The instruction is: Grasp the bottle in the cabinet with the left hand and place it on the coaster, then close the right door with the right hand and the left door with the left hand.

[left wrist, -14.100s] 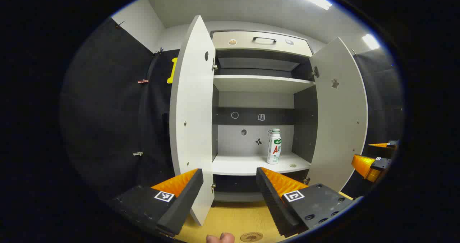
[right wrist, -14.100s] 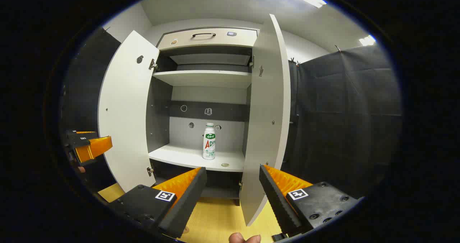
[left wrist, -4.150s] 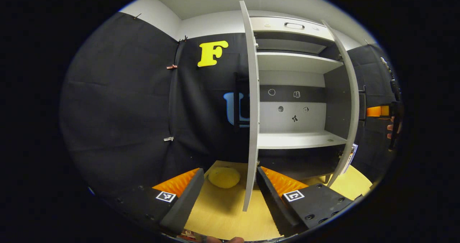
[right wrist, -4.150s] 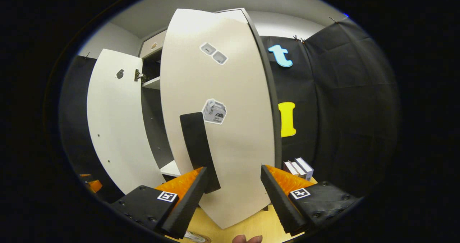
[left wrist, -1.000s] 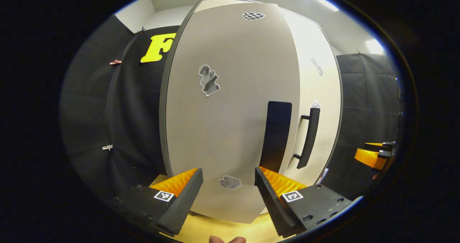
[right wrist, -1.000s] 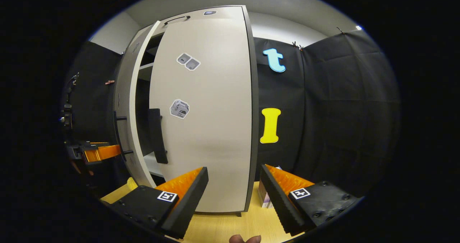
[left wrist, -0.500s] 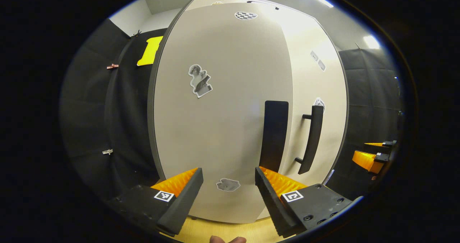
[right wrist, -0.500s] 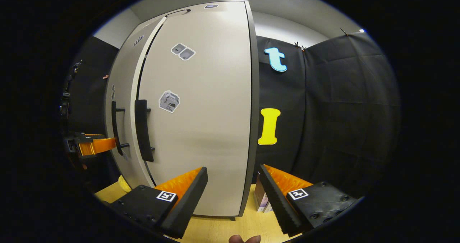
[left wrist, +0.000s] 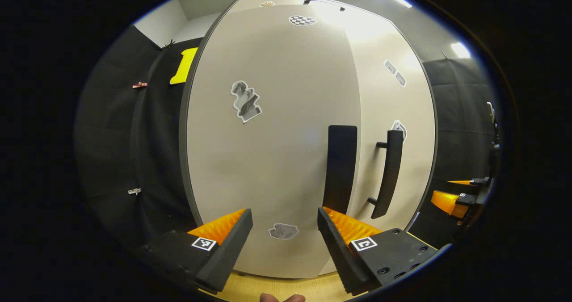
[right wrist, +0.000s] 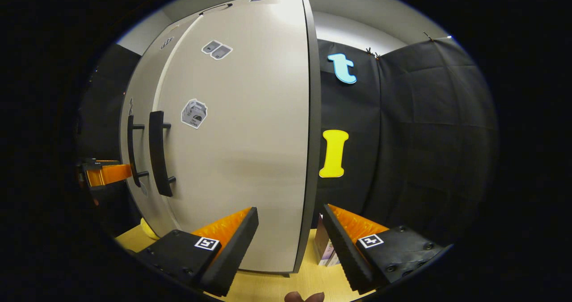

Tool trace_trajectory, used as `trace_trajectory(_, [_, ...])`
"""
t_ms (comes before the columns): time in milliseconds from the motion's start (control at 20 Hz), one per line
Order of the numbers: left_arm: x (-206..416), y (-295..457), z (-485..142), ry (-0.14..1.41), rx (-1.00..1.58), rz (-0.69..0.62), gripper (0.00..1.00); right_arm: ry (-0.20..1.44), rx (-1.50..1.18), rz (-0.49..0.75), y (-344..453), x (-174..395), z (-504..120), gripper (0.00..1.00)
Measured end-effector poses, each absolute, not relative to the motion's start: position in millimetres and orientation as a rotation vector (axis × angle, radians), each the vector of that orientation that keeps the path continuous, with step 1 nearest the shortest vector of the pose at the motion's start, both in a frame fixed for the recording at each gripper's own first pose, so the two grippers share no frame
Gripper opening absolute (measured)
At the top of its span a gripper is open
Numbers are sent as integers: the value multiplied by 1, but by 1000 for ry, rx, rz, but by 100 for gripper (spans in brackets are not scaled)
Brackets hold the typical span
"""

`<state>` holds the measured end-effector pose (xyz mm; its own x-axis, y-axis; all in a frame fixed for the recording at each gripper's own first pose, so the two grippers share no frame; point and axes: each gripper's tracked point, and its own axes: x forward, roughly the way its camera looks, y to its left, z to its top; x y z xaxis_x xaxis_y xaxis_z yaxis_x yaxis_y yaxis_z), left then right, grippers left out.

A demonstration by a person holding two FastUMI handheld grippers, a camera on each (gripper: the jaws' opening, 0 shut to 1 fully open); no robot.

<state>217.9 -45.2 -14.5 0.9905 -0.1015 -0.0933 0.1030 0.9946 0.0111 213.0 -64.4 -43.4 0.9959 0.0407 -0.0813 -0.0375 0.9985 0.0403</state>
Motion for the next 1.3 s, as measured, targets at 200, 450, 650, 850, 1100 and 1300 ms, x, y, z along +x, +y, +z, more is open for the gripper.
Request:
trace_trajectory(200, [203, -26, -17, 114, 3, -85, 94, 74, 31, 38, -59, 202, -34, 96])
trace_trajectory(450, [175, -2, -7, 109, -3, -68, 94, 59, 23, 24, -52, 175, -17, 96])
trace_trajectory(650, [146, 10, 5, 90, 22, -69, 94, 69, 35, 8, -44, 147, -6, 96])
trace_trajectory(850, [117, 13, 10, 86, 35, -82, 94, 56, 49, 17, -28, 120, 7, 96])
trace_trajectory(1100, [86, 17, 8, 91, 53, -77, 94, 61, 66, 32, -13, 93, 13, 96])
trace_trajectory(1300, [65, 21, 13, 86, 66, -67, 94, 56, 82, 45, -6, 76, 19, 96])
